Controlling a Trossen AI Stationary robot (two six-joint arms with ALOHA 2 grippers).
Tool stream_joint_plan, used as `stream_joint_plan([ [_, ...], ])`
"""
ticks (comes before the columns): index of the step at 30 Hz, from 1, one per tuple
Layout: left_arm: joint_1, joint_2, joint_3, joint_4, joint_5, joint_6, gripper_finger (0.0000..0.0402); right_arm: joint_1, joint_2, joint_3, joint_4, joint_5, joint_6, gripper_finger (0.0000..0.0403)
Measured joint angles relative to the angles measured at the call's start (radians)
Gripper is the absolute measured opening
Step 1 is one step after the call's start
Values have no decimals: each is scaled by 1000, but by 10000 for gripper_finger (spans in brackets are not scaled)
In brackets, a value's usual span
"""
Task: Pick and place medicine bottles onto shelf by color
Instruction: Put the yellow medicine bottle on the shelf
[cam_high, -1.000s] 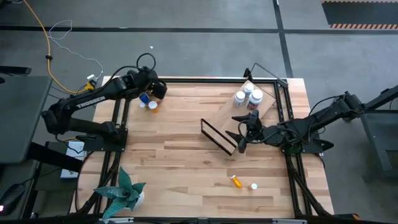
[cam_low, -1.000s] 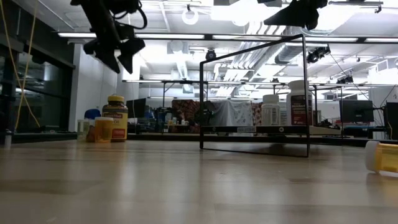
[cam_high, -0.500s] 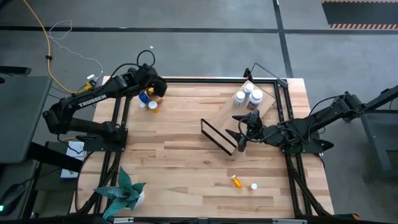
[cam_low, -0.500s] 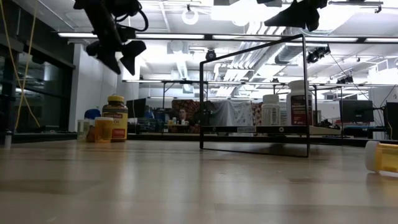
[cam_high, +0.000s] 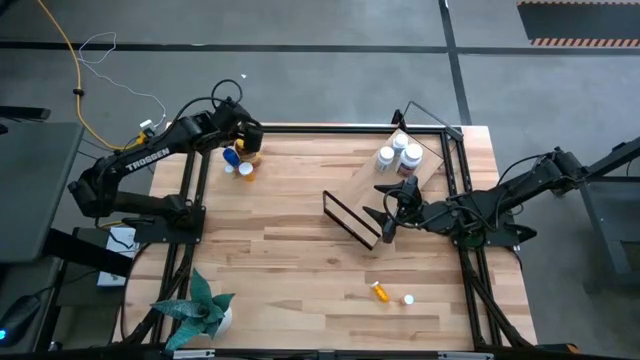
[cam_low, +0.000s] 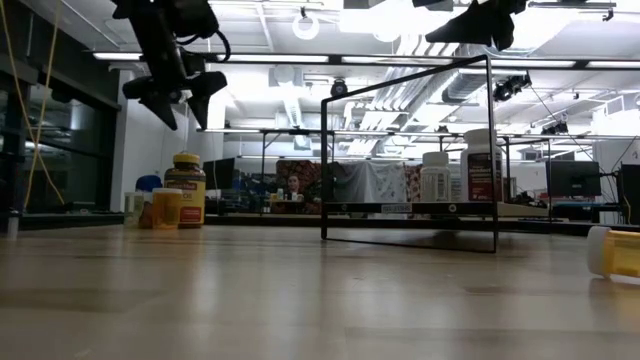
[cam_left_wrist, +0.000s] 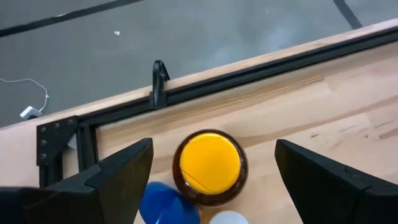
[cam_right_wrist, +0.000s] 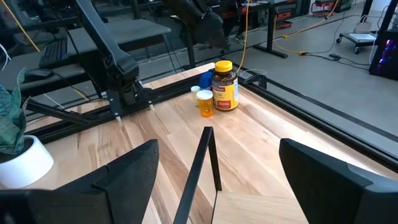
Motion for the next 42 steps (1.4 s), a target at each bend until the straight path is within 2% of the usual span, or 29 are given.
stream_joint_plan([
  [5, 29, 19, 0, -1, 19, -11, 326, 0, 0, 0, 0, 0, 0, 323],
  [9, 43, 89, 0, 0, 50, -19, 326, 0, 0, 0, 0, 0, 0, 323],
  [16, 45, 191, 0, 57, 0, -19, 326, 0, 0, 0, 0, 1, 0, 323],
  [28, 83, 199, 0, -12, -27, -62, 326, 0, 0, 0, 0, 1, 1, 323],
  [42, 121, 200, 0, -25, 93, -71, 325, 0, 0, 0, 0, 0, 4, 323],
])
